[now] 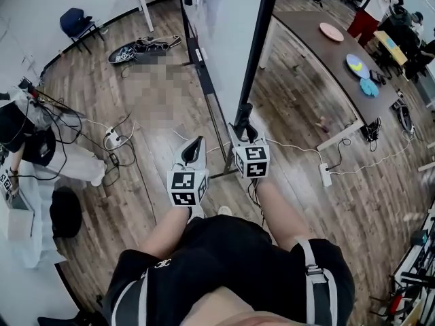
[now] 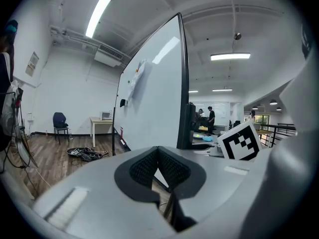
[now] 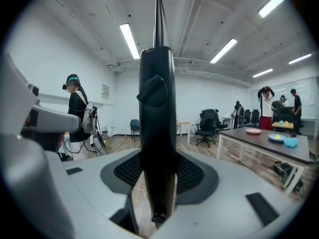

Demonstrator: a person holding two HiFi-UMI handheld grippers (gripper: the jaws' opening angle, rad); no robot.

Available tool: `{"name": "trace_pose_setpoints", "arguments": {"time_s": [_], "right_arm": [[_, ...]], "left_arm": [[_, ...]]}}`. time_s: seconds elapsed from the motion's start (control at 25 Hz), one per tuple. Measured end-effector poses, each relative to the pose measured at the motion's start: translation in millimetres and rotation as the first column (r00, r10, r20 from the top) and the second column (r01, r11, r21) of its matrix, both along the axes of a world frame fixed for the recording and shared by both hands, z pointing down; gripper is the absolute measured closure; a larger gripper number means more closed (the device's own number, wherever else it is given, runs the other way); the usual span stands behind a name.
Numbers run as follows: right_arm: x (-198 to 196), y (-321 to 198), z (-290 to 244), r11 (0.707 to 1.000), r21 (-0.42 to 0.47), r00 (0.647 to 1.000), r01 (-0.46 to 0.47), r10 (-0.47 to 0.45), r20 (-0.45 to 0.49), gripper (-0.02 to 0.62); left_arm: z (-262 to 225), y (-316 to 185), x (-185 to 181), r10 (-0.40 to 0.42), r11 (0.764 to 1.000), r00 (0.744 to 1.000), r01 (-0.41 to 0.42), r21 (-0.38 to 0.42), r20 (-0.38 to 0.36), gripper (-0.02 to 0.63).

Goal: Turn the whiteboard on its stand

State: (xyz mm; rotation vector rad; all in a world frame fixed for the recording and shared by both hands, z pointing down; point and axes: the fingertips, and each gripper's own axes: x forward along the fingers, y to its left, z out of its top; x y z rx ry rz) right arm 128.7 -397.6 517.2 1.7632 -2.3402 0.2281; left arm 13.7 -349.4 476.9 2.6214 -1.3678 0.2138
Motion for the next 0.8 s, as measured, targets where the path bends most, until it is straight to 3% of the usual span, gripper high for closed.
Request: {"name": "trace_pose_setpoints", "arguments": {"time_s": [0.52, 0.8], "right_arm": [[15.1, 30.1, -1.0, 1.000, 0.002, 1.000, 0.020, -0.020, -0.001, 0.400], [24.1, 48.7, 1.4, 1.000, 0.014, 1.000, 0.019, -0.019, 0.000, 0.400]], "left_arm": [[0.5, 14.4, 16.6, -0.043, 0.999, 0.999, 0.043, -0.001, 0.014, 0.595], [5.7, 29.7, 28.9, -0.011, 1.000, 1.000, 0.012, -0.009, 0.020, 0.595]]}}
